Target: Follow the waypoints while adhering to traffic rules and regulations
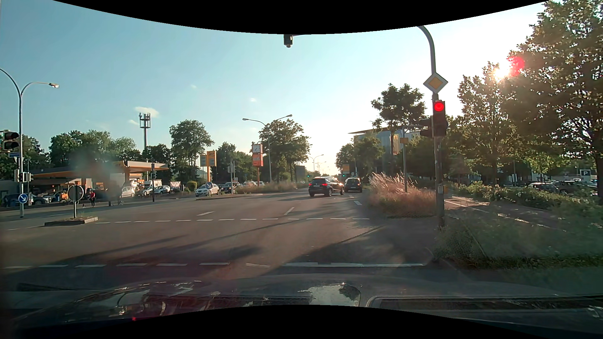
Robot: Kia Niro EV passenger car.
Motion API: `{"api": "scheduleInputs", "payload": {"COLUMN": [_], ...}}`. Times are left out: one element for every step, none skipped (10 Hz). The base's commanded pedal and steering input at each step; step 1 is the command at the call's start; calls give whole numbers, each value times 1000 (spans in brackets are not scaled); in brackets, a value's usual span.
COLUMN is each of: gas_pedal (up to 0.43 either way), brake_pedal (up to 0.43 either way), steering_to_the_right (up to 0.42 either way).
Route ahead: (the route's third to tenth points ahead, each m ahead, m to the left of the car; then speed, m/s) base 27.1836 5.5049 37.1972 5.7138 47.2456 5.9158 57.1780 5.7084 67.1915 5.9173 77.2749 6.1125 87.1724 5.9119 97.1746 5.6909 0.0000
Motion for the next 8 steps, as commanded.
{"api": "scheduleInputs", "payload": {"gas_pedal": [0, 0, 0, 0, 0, 0, 0, 0], "brake_pedal": [238, 238, 238, 238, 238, 238, 238, 238], "steering_to_the_right": [15, 15, 15, 15, 15, 15, 15, 15]}}
